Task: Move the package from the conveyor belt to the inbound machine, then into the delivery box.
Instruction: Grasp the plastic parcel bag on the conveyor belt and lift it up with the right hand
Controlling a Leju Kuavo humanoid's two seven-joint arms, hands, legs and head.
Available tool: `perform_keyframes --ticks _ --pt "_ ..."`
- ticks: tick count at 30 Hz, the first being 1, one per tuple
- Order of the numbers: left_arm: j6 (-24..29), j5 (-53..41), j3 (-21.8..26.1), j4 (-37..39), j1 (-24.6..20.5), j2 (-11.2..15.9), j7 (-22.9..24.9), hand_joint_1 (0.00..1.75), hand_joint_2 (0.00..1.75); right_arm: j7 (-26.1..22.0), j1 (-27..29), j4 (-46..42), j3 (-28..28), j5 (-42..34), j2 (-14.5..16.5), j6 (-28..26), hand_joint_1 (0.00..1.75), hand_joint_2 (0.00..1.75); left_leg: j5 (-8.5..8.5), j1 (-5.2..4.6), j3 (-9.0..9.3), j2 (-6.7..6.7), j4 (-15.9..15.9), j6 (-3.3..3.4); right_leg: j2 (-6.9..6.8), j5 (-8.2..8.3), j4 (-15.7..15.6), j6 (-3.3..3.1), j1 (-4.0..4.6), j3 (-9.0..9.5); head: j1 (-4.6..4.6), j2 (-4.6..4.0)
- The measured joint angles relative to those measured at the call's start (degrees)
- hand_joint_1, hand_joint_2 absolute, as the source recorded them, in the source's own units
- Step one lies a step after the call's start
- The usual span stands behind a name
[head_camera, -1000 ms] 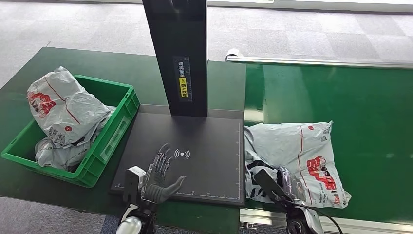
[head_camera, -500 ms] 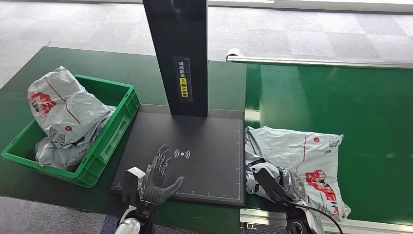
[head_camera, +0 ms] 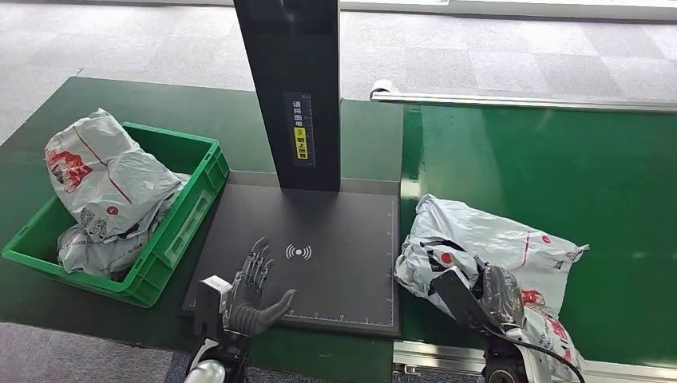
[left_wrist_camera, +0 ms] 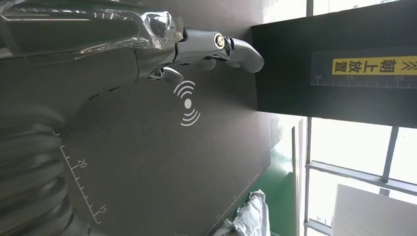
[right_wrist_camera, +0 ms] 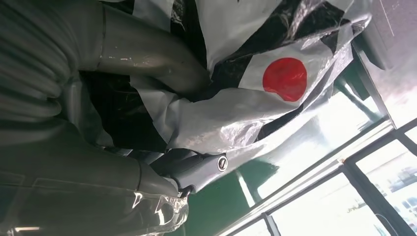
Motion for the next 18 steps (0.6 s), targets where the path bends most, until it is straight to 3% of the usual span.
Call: perform_keyframes --ticks 5,12,18 --pt "0.09 -0.16 0.05 -0.1 0.08 0.0 -0.2 0.0 1.75 -1.13 0.73 -1.94 0.02 0.25 0.04 -1.64 1.75 1.75 0.0 0.0 -0.01 -0.01 0.0 0.0 -0.01 -0.01 0.0 0.0 0.0 -0.01 0.01 0.0" --pt "2.62 -2.65 0.79 -0.09 0.38 -0.02 -2.74 0.0 1.75 0.46 4.54 -15.36 -0.18 7.01 -0.13 -9.82 1.75 1.75 -0.02 0.0 -0.03 0.03 -0.01 0.0 0.02 -0.04 0.0 0.03 0.0 -0.02 0.0 0.0" --pt "3.62 -3.06 2.42 -0.3 0.27 0.21 -4.39 0.0 1.75 -2.96 2.74 -19.63 1.5 1.05 -0.15 -4.45 1.75 1.75 0.0 0.0 0.02 0.04 -0.01 0.0 0.03 -0.03 0.0 0.02 0.0 0.04 0.01 0.0"
